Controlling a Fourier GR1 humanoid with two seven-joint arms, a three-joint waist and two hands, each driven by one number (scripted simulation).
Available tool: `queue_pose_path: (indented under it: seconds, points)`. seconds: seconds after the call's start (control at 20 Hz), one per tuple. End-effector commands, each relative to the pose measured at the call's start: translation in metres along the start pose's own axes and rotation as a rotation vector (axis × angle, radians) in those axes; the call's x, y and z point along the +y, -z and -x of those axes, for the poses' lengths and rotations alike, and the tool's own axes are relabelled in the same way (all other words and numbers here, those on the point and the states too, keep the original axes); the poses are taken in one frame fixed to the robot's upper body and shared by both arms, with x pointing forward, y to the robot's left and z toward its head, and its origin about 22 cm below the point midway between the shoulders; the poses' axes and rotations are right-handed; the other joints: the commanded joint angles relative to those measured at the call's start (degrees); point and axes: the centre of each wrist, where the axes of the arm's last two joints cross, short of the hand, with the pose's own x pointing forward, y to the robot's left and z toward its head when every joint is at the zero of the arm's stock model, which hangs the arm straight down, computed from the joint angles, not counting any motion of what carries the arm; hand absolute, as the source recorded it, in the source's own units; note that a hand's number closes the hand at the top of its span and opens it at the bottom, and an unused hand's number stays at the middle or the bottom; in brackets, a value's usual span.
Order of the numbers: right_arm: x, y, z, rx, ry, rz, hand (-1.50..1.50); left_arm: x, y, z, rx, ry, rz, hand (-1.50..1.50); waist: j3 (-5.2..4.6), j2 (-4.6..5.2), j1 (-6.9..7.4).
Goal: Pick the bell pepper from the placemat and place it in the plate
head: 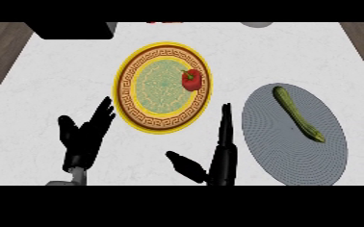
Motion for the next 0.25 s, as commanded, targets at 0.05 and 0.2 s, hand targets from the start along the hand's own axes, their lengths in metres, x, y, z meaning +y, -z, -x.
queue_pose_path:
  seconds: [0.05, 0.2]
  points:
    - [0.004, -0.028, -0.001, 0.02, -0.031, -0.017, -1.5, 0.001, -0.002, 0.001, 0.039, 0.0, 0.006, 0.0, -0.25, 0.2, 0.07]
    - [-0.008, -0.03, 0.008, 0.026, -0.028, -0.01, -1.5, -0.006, 0.009, 0.003, 0.056, -0.005, 0.006, 0.0, -0.22, 0.27, 0.03]
